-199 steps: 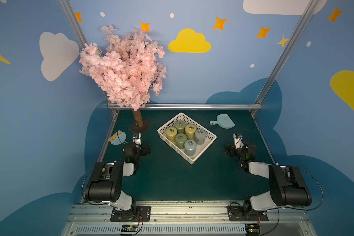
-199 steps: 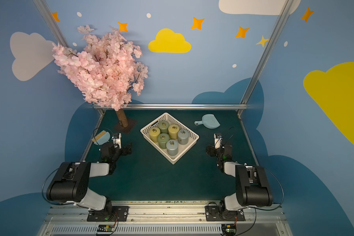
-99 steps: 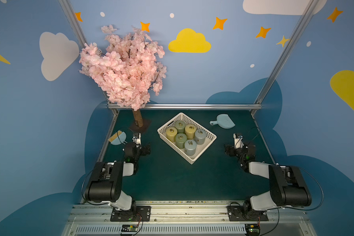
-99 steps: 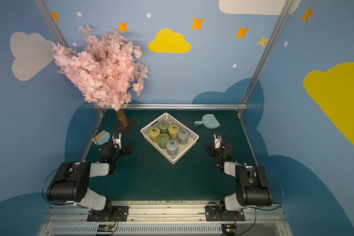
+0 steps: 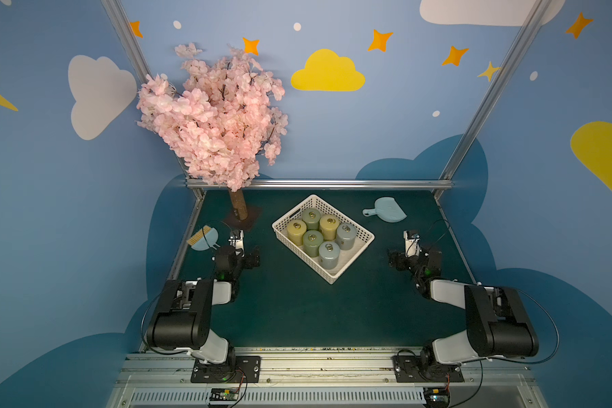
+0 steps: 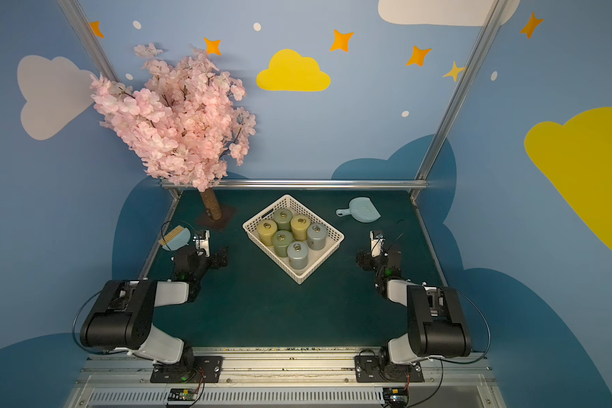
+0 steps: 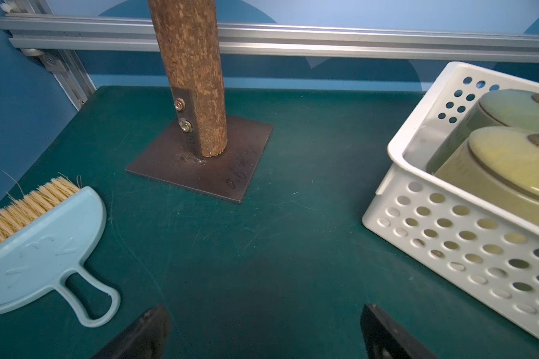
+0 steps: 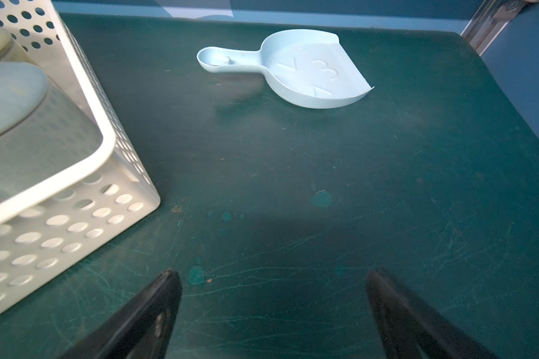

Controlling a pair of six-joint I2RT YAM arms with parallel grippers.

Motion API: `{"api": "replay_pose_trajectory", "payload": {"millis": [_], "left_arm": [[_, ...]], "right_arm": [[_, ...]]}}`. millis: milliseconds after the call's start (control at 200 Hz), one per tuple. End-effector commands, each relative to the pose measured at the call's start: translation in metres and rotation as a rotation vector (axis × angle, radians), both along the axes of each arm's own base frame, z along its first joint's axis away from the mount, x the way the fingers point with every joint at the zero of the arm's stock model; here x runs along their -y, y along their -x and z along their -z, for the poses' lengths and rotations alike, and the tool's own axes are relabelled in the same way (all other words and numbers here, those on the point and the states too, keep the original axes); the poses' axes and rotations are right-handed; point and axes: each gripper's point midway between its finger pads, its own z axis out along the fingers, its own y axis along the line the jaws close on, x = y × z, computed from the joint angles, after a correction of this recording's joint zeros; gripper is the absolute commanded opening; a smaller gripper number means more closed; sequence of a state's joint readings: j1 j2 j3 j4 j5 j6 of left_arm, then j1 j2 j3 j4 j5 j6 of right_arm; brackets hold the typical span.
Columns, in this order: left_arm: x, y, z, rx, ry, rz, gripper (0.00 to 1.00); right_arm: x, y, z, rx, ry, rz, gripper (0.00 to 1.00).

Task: Take the tea canister out of the basket
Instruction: Adjust the basket at the center of the board.

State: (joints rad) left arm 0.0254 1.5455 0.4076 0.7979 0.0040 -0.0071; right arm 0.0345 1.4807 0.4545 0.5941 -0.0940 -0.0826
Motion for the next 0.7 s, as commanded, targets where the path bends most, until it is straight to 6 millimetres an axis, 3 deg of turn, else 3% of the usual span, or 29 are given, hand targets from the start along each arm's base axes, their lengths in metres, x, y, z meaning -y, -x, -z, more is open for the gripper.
{"api": "replay_pose_trajectory", "payload": {"millis": [0,446,696], "left_arm": [[0.001,0.000,-0.003,0.007,-0.002,0.007,1.00],[-0.001,0.000,-0.005,0.014,-0.005,-0.010,1.00],[-0.016,0.009,-0.049,-0.019,0.017,-0.115,1.00]], "right_arm": [[0.005,-0.005,-0.008,0.016,-0.007,0.027,0.98],[0.012,-0.006,-0.011,0.023,-0.007,0.073,0.99],[0.022,0.003,-0.039,-0.013,-0.021,0.149,0.98]]}}
